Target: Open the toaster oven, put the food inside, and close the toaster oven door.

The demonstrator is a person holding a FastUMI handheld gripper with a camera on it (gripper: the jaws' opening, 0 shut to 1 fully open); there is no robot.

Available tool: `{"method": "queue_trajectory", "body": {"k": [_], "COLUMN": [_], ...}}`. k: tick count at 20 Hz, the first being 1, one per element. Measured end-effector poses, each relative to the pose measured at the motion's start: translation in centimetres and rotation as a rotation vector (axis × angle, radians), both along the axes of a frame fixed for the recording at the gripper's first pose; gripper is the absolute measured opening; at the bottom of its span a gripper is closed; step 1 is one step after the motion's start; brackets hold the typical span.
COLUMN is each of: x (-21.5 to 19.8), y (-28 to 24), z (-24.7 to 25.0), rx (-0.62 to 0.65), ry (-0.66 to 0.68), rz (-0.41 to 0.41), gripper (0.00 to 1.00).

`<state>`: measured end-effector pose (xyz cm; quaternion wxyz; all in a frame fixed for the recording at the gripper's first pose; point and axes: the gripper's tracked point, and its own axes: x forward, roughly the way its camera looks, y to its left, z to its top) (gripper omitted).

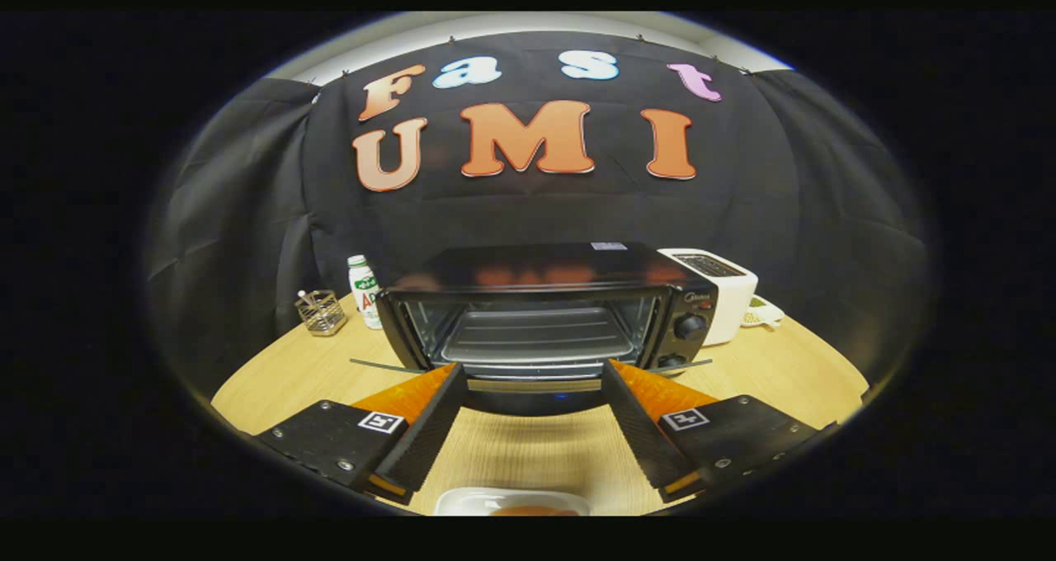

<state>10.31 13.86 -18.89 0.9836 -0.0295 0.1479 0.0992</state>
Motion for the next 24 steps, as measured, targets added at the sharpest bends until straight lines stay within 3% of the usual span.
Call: {"method": "queue_trajectory", "body": {"k": [9, 18, 24], "x": [-3.4, -5.6, -5.9], "y": [-0.9, -2.3, -3.5], "z": [-5.0, -13.0, -11.8], "rx": [-0.024, -0.02, -0.025], "ry": [0.01, 0.272, 0.249], "rz": [-0.019, -0.035, -0.037], "gripper": [0.98, 0.98, 0.98]}}
